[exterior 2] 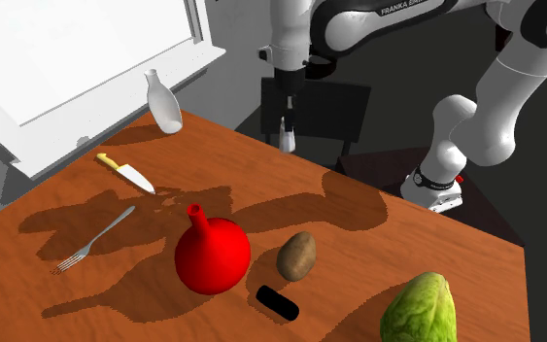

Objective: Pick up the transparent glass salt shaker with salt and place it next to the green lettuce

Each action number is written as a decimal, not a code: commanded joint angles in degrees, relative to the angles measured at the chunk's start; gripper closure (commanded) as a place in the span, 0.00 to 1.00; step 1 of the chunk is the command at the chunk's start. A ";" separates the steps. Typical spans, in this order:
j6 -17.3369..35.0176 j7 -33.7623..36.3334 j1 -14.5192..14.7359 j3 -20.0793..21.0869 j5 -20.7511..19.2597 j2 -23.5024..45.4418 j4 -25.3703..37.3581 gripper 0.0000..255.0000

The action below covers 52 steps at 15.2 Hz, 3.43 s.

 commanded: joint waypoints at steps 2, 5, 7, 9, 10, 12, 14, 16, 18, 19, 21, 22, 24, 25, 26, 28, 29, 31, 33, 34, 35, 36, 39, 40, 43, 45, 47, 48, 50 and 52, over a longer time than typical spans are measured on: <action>-2.31 0.17 -0.03 -0.02 -0.12 -0.41 1.89 1.00; -4.60 0.37 -0.03 -0.03 -0.16 -0.44 4.15 1.00; -6.14 0.48 -0.04 -0.03 -0.18 -0.40 5.74 1.00; -7.46 0.58 -0.04 -0.04 -0.18 -0.33 7.13 1.00; -7.19 1.95 0.59 0.71 -0.21 -1.09 6.23 1.00; -6.69 4.69 1.82 2.23 -0.18 -2.43 4.64 1.00; -6.24 7.42 3.03 3.80 -0.07 -3.55 3.33 1.00; -5.82 10.15 4.24 5.38 0.11 -4.42 2.29 1.00; -5.43 12.88 5.45 6.98 0.35 -5.07 1.52 1.00; -5.25 14.25 6.05 7.78 0.47 -5.30 1.23 1.00; -4.89 16.98 7.24 9.41 0.74 -5.60 0.84 1.00; -4.72 18.35 7.83 10.24 0.88 -5.66 0.75 1.00; -4.40 21.09 9.02 11.88 1.14 -5.60 0.76 1.00; -4.24 22.46 9.62 12.69 1.26 -5.49 0.86 1.00; -4.10 23.84 10.21 13.51 1.37 -5.31 1.03 1.00; -3.81 26.59 11.38 15.15 1.54 -4.79 1.56 1.00; -3.68 27.98 11.97 15.96 1.60 -4.44 1.92 1.00; -3.45 30.76 13.16 17.58 1.65 -3.56 2.85 1.00; -3.25 33.56 14.34 19.18 1.60 -2.45 4.04 1.00; -3.17 34.96 14.95 19.96 1.53 -1.81 4.74 1.00; -3.10 36.38 15.55 20.74 1.42 -1.10 5.51 1.00; -3.05 37.79 16.15 21.51 1.28 -0.34 6.35 1.00; -3.02 42.08 18.06 23.73 0.61 2.30 9.30 1.00; -3.05 43.52 18.72 24.45 0.31 3.30 10.43 1.00; -3.33 47.85 20.79 26.50 -0.88 6.68 14.31 1.00; -3.72 50.87 22.40 27.79 -1.96 9.37 17.48 1.00; -2.15 50.74 22.40 27.74 -1.89 9.24 15.78 1.00; -1.37 50.68 22.40 27.73 -1.87 9.20 14.96 1.00; 0.18 50.56 22.38 27.72 -1.83 9.16 13.37 1.00; 1.71 50.46 22.37 27.71 -1.81 9.17 11.85 1.00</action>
